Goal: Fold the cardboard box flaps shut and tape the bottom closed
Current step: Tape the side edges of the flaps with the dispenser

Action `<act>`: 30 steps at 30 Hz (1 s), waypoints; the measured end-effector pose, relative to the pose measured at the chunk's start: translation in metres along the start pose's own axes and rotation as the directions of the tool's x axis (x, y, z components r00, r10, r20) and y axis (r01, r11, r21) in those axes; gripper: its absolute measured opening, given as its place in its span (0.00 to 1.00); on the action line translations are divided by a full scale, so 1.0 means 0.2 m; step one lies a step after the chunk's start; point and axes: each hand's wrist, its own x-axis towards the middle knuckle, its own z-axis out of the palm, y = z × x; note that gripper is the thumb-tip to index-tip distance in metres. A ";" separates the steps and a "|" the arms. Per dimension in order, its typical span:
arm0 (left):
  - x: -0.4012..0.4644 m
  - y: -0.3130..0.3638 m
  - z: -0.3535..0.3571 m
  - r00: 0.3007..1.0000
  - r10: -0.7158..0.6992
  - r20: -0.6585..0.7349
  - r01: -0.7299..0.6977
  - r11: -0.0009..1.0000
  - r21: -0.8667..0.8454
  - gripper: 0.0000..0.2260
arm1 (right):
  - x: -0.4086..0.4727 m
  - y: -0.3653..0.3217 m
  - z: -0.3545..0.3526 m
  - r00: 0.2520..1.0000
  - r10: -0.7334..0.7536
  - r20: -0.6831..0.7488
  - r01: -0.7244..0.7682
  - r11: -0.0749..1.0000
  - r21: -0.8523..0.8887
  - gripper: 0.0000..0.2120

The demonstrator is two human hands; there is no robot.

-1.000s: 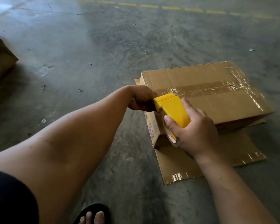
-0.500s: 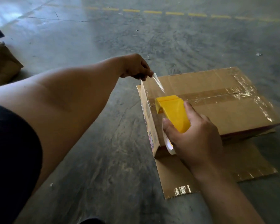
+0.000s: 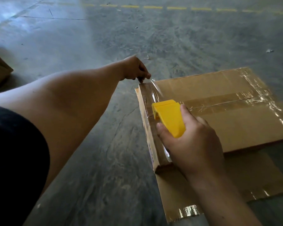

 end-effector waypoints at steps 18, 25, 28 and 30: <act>0.10 -0.11 0.05 0.998 -0.035 -0.043 0.033 0.998 -0.050 0.09 | 0.10 -0.01 0.07 1.000 0.024 0.006 -0.023 0.998 -0.054 0.39; 0.13 -0.16 0.12 0.996 -0.093 0.008 0.093 0.990 -0.102 0.05 | 0.12 -0.01 0.10 0.999 0.032 -0.025 -0.033 0.997 -0.069 0.39; 0.14 -0.16 0.15 0.980 -0.156 0.121 0.171 0.978 -0.121 0.04 | 0.13 -0.01 0.10 0.999 0.032 -0.019 -0.034 0.997 -0.072 0.39; 0.14 -0.14 0.14 0.967 -0.195 0.166 0.213 0.972 -0.097 0.05 | 0.13 -0.01 0.11 0.999 0.033 -0.022 -0.035 0.996 -0.082 0.39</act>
